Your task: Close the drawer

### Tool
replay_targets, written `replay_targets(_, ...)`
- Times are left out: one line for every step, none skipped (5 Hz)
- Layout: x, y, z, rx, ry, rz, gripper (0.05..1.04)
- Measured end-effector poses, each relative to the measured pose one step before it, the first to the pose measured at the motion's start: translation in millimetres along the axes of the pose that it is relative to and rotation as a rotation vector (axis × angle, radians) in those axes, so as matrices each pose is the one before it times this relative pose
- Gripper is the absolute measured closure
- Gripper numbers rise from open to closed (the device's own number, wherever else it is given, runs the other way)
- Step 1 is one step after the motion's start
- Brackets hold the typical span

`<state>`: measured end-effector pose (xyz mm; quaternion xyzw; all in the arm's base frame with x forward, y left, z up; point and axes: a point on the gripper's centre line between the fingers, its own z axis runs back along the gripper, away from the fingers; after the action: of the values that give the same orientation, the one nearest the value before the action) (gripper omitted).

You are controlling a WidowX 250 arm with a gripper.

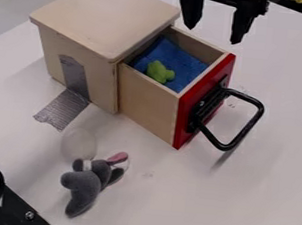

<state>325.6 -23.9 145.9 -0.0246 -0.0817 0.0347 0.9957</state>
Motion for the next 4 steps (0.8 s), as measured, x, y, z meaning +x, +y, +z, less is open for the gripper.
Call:
replay_targets(-3.99, 0.85, -9.61, 0.0044, 0.0334, 0.0027, 0.087)
replay_targets(-4.86, -27.11, -31.09, -0.0004, 0.0727, -0.0549, 0.087)
replay_targets(-1.7, -27.76, -20.02, 0.014, 0.0378, -0.0586, 0.087)
replay_targets(3.31, -20.84, -19.38, -0.0063, 0.0341, -0.0341, 0.087)
